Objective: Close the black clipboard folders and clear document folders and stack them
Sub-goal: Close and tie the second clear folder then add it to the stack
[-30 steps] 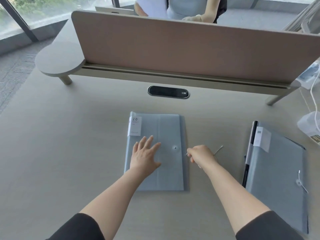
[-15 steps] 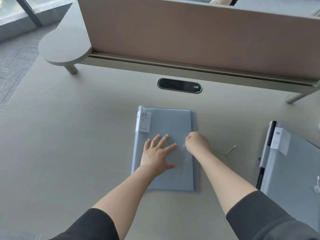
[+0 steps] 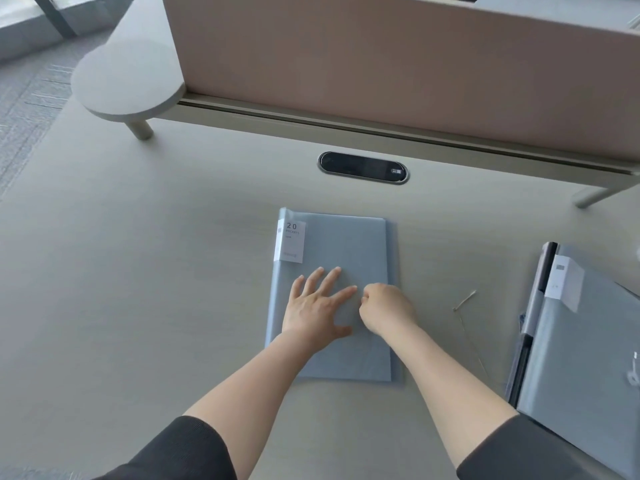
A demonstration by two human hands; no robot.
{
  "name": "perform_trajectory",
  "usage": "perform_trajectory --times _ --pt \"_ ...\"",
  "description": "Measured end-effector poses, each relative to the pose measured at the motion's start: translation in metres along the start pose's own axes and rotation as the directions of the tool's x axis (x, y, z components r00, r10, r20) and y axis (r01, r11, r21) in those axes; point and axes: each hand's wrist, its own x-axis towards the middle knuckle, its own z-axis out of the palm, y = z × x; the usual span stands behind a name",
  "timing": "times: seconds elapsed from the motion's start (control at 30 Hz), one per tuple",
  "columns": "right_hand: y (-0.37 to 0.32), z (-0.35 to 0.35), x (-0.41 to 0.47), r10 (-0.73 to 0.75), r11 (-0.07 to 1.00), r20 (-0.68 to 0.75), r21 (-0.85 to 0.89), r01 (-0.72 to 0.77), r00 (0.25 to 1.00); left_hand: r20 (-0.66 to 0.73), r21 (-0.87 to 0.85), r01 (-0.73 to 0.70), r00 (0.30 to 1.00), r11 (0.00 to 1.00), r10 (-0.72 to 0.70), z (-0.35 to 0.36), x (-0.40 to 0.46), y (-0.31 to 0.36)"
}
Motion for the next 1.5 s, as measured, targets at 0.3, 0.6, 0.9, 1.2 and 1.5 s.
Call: perform_trajectory --times 0.3,0.6,0.9,1.2,1.5 --pt "0.047 -0.008 0.000 0.164 0.972 0.023 0.167 -0.165 0.986 0.016 0.020 0.006 1.000 1.000 -0.006 -0.002 0.000 0.002" --pt "0.028 -0.028 0.045 0.096 0.987 -0.016 0.128 -0.093 0.995 0.035 0.037 -0.002 0.999 0.999 0.001 -0.001 -0.001 0.002" --pt "0.002 -0.018 0.040 0.022 0.997 -0.048 0.077 -0.018 0.999 0.057 0.040 0.006 0.998 0.999 -0.009 -0.001 0.000 0.002" --pt "0.056 -0.012 -0.010 0.288 0.876 -0.180 0.447 -0.183 0.941 -0.184 -0.166 0.267 0.937 0.949 -0.296 -0.011 -0.020 -0.016" --pt "0.055 0.004 -0.024 0.324 0.785 -0.012 0.561 -0.262 0.946 0.063 -0.713 0.499 0.746 0.493 -0.663 -0.029 -0.028 -0.048"
